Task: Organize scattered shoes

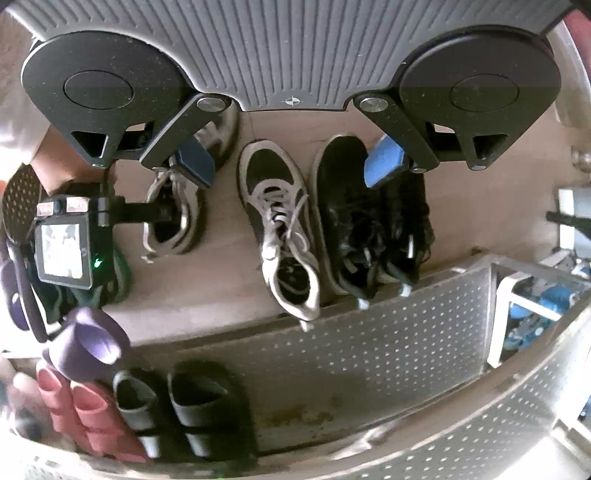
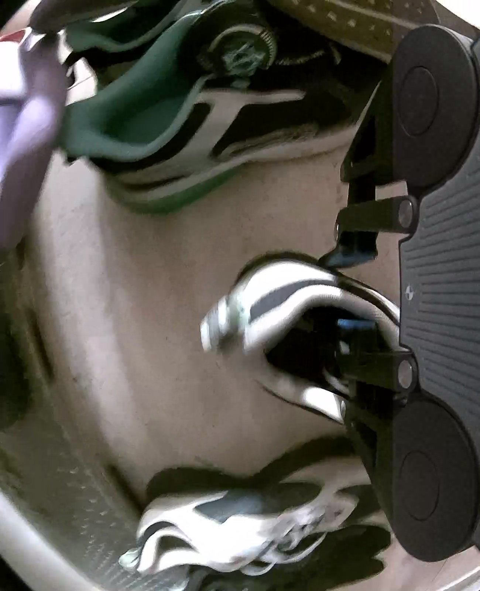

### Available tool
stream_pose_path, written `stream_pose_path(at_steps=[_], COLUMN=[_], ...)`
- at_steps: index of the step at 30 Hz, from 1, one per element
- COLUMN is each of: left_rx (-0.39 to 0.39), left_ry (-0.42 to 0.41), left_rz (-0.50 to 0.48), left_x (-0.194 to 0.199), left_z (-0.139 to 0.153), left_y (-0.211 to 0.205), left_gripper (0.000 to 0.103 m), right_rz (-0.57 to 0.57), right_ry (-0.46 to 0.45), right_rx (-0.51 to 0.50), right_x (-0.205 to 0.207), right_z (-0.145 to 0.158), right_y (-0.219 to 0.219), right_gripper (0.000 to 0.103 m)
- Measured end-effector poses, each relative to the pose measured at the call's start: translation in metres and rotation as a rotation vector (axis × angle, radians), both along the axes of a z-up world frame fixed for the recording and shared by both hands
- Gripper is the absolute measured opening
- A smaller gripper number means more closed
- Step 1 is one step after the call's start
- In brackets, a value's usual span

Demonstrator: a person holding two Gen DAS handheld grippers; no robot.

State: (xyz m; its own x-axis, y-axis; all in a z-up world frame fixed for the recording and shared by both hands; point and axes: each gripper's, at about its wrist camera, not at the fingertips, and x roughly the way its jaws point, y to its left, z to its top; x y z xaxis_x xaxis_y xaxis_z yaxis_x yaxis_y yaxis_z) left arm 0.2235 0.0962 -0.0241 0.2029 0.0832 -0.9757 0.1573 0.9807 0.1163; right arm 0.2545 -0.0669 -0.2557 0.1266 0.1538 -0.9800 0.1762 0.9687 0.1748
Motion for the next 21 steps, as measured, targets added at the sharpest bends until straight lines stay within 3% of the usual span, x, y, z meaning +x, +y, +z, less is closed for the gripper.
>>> stream_pose_path(at_steps=[6, 9, 13, 16, 18, 19, 21], left_rx=[-0.012, -0.014, -0.018, -0.033, -0.038, -0.039, -0.041], left_ry=[-0.001, 0.005, 0.005, 0.001, 0.001, -0.001, -0.015], left_rz=[0.026, 0.036, 0.043, 0.036, 0.035, 0.036, 0.041], left_x=[0.002, 0.004, 0.005, 0.004, 0.003, 0.003, 0.004], left_z=[0.000, -0.001, -0.001, 0.000, 0.000, 0.001, 0.004], left_y=[0.005, 0.007, 0.006, 0.004, 0.003, 0.002, 0.002], left_gripper=[0.092, 0.092, 0.092, 0.092, 0.092, 0.092, 0.092], right_rz=[-0.002, 0.034, 0.117, 0.323, 0.325, 0.297, 0.251], right_ry=[-0.131, -0.146, -0.145, -0.117, -0.113, -0.119, -0.133], right_rx=[0.019, 0.009, -0.004, -0.045, -0.055, -0.056, -0.046], right_x=[0.050, 0.073, 0.101, 0.103, 0.102, 0.099, 0.093], right_z=[0.023, 0.026, 0.026, 0.026, 0.031, 0.040, 0.060], right_y=[0.016, 0.023, 0.034, 0.051, 0.049, 0.042, 0.028], right_gripper=[0.015, 0.016, 0.029, 0.042, 0.050, 0.061, 0.066])
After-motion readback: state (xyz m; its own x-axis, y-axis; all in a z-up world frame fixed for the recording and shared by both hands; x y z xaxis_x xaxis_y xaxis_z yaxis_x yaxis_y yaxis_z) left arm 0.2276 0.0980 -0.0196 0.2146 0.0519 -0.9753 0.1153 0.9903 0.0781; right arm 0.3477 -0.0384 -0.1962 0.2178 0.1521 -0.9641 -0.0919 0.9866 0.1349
